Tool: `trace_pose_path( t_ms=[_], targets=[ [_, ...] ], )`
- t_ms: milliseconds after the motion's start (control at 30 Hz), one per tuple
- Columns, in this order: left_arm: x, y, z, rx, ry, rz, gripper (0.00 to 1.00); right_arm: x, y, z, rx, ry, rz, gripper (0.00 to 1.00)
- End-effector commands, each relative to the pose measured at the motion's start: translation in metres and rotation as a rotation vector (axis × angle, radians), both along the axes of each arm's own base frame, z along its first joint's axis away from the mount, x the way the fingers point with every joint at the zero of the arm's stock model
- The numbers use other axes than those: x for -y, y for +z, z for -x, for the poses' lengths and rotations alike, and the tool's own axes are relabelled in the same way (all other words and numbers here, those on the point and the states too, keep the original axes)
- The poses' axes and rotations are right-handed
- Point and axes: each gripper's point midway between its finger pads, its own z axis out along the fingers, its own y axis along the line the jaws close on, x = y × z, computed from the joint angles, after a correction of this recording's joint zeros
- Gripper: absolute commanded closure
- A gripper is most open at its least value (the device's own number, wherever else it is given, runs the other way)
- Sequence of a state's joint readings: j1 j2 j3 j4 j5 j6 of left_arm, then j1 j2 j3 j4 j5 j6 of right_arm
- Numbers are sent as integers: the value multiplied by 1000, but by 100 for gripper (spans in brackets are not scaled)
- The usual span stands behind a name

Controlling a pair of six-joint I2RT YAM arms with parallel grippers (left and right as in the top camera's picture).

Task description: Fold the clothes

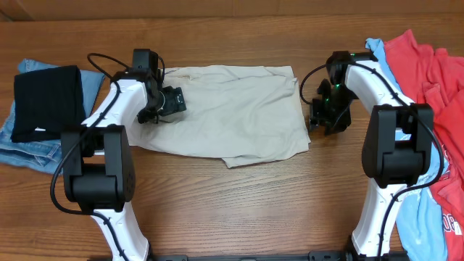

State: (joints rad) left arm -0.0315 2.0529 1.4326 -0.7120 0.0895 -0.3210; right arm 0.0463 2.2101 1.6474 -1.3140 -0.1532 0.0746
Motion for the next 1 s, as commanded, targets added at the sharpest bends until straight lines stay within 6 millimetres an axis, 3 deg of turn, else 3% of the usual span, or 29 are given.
trace_pose_path(
  t_ms=[0,133,200,300,367,467,633,800,933,967],
  targets=[
    [3,4,-10,-2,-54,34,6,-13,-3,-2,12,23,-19,47],
    [17,18,-5,-42,-77,107,6,-14,19,-36,150,20,-27,43],
    [19,19,4,-78,-78,124,5,-16,48,-82,330,18,-40,32],
    [19,18,10,-104,-76,123,5,-24,66,-124,516,88,-77,30],
    [19,17,13,-115,-76,123,5,-33,67,-136,569,103,-113,30],
    [19,17,14,-120,-75,124,5,-51,59,-139,566,116,-189,30],
    [19,17,14,-119,-75,123,5,-64,37,-125,491,134,-208,31],
    [19,17,13,-118,-75,123,5,-76,36,-124,492,157,-214,32],
    [19,17,14,-119,-75,123,5,-79,33,-128,506,162,-221,43],
    [19,17,14,-119,-75,123,5,-83,32,-131,518,163,-242,57]
  ],
)
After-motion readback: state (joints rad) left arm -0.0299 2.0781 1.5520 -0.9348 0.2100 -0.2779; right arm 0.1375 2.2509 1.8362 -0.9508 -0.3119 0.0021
